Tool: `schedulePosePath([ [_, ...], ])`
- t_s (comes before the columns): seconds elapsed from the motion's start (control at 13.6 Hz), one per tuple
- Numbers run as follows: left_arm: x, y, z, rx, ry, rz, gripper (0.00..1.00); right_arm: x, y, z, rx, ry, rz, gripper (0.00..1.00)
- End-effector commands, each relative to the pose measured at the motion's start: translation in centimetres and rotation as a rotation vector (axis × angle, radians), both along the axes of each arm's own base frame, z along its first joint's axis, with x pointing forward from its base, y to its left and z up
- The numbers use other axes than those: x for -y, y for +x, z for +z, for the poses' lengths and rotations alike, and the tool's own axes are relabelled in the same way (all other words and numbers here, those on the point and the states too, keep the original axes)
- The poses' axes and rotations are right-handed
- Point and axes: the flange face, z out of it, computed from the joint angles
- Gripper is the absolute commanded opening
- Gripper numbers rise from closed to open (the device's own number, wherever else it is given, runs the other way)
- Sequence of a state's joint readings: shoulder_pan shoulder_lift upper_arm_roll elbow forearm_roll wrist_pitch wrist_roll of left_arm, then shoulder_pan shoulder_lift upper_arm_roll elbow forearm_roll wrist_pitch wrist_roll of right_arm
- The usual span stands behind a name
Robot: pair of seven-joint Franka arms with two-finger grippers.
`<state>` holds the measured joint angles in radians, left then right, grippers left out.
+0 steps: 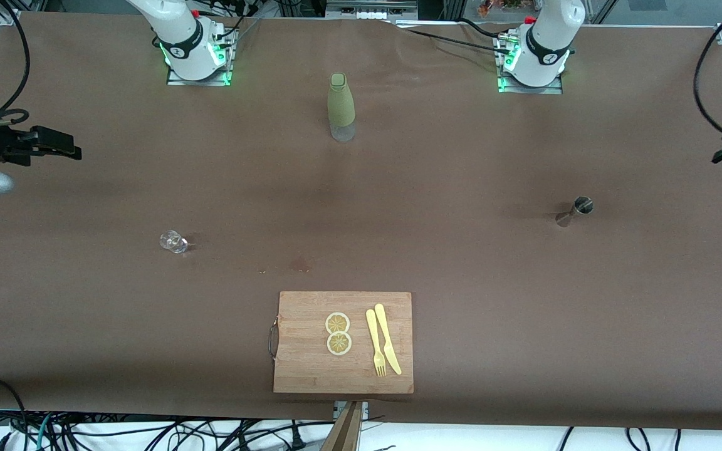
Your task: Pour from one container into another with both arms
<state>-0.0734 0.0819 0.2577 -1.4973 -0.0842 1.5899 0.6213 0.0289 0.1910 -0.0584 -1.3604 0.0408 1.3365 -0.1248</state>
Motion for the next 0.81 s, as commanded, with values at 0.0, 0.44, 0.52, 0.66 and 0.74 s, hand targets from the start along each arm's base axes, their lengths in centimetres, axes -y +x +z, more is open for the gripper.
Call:
schedulePosePath([
  [0.0, 3.2, -0.7, 0.1, -0.04, 0.02, 0.234, 1.0, 0.9, -1.9, 2.9, 0.053, -0.055, -0.017, 1.0],
  [0.44, 9.9, -0.8, -0.3, -0.108, 0.023, 0.505, 1.0, -0.1, -2.1, 3.9, 0.091, -0.145, -0.043, 1.0],
  [0.52, 10.2, -0.8, -0.4, -0.112, 0.023, 0.509, 1.0, -0.4, -2.1, 3.8, 0.092, -0.153, -0.093, 1.0],
  [0.66, 10.0, -0.8, -0.4, -0.112, 0.018, 0.511, 1.0, -0.4, -1.7, 3.3, 0.082, -0.15, -0.094, 1.0],
  [0.74, 9.7, -0.8, -0.3, -0.11, 0.016, 0.515, 1.0, -0.2, -1.4, 3.1, 0.08, -0.15, -0.09, 1.0],
])
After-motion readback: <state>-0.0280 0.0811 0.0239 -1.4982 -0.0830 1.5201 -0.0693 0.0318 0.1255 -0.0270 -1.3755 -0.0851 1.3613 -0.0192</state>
